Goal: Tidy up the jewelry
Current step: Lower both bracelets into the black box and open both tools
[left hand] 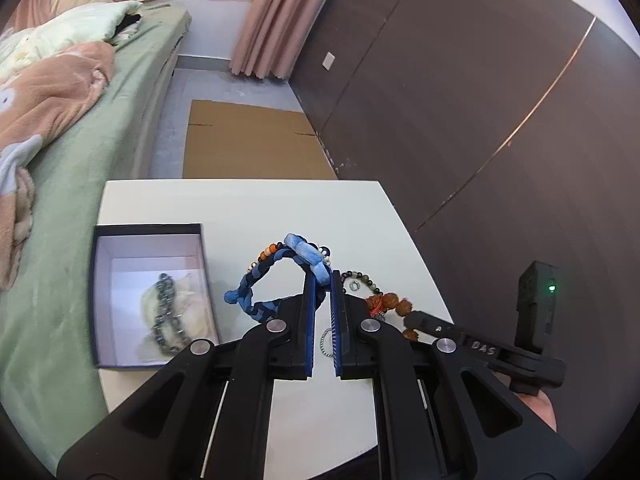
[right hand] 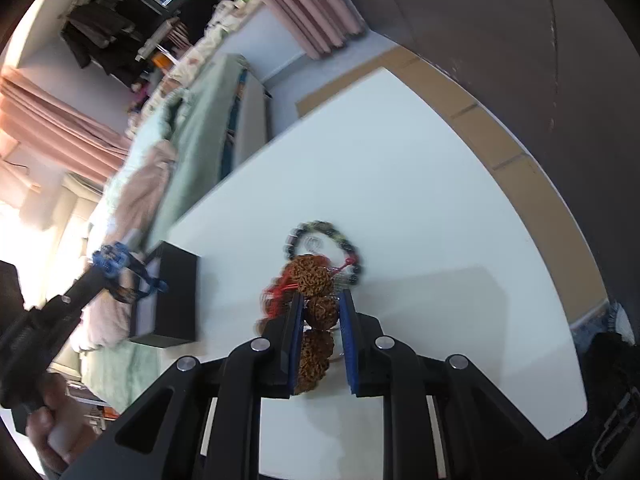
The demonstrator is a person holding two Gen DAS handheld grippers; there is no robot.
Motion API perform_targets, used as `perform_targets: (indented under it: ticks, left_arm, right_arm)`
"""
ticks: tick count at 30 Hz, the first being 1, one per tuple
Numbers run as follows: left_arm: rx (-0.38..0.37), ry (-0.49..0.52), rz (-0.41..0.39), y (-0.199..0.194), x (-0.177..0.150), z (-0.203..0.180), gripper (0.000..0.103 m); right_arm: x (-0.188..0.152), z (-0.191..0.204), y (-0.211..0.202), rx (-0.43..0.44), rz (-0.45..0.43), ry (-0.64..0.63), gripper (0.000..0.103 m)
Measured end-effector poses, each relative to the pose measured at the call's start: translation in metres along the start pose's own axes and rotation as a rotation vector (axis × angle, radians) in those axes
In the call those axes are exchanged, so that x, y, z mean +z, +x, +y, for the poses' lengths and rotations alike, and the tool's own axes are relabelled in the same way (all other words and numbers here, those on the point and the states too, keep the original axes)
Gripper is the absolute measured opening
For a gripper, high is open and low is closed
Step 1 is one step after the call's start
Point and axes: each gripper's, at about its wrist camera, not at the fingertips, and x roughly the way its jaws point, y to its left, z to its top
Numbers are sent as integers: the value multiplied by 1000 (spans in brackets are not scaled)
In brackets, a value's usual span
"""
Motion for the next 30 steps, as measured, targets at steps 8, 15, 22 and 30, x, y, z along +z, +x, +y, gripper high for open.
perform_targets:
  ticks: [8, 15, 22, 30]
  left_arm:
    - [-15, -39, -36, -33, -10, 26, 8]
    - [-24, -62, -61, -57, -16, 50, 8]
    - [-33, -84, -74, -64, -14, 68, 8]
    - [-43, -131, -97, -62, -5, 87, 43]
  right_arm:
    - [0, 44, -26, 73, -85, -52, 17]
    - [-2, 67, -40, 159, -156, -66, 17]
    - [-6, 98, -45, 246, -176, -114, 17]
    - [-5, 146, -33, 293, -153, -219, 17]
